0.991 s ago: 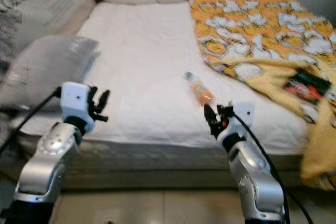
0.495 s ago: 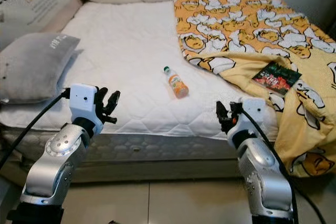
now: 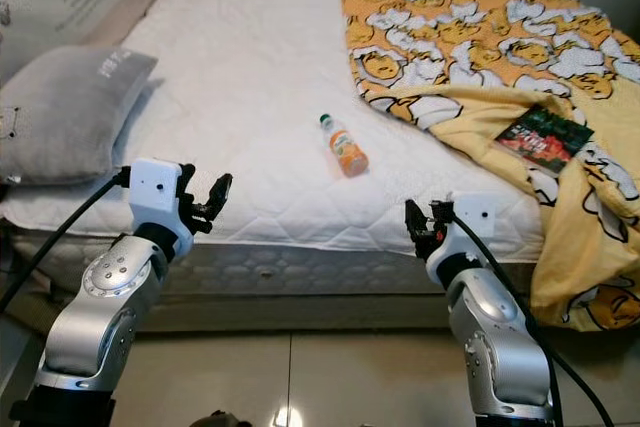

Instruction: Clean up the room

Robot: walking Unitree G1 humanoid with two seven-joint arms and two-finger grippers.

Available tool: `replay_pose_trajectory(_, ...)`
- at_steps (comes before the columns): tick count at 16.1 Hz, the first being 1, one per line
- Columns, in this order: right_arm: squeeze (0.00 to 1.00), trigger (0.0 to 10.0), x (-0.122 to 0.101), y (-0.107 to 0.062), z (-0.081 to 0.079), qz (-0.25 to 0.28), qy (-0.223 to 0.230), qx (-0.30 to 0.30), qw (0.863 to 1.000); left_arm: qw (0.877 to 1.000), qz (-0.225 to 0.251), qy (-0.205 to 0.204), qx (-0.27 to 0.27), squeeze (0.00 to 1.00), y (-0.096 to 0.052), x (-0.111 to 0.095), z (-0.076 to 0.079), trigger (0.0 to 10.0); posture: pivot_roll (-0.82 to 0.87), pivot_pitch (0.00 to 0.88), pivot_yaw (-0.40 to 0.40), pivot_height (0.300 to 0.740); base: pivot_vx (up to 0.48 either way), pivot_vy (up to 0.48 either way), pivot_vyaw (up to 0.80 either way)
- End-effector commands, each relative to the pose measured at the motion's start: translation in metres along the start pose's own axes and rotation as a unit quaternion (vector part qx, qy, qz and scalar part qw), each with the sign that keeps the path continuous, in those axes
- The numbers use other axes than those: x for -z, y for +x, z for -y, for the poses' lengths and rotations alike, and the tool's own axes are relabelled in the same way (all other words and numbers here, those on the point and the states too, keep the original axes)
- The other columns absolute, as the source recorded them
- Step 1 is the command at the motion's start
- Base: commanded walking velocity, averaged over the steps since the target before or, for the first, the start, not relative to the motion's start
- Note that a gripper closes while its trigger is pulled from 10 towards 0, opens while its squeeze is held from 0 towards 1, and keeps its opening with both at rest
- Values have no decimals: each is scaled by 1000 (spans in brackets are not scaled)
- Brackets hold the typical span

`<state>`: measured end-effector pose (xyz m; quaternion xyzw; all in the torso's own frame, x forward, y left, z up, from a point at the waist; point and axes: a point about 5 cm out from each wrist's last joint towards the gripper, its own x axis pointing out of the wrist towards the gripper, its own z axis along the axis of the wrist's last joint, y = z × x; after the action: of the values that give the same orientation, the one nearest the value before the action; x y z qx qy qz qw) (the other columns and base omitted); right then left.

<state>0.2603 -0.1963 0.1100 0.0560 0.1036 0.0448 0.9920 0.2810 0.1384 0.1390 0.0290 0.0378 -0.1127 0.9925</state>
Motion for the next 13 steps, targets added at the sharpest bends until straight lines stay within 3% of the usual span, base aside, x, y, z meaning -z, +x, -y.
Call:
replay_pose_trajectory(1,0,10000,-1,0,-1,0,-2,-3,1000,1000,0,2,-3,820,0,-1,-2,10000,-41,0,20,740,0,0,0)
replay_pose_trajectory(3,0,10000,0,0,-1,-4,3,-3,1000,1000,-1,0,-3,812,0,0,-1,10000,-42,0,20,740,0,0,0)
replay_pose_trajectory(5,0,10000,-1,1,-2,-4,0,-6,1000,1000,-3,-1,-1,808,1,1,-1,10000,-42,0,18,740,0,0,-800)
replay_pose_trajectory(10,0,10000,-2,2,-1,-4,-4,-8,1000,1000,-3,-6,-4,804,0,2,-1,10000,-39,0,9,740,283,0,-84)
replay_pose_trajectory(13,0,10000,-2,3,-2,-7,3,-9,1000,1000,-2,-7,-5,800,1,2,-2,10000,-38,0,9,740,312,0,-723)
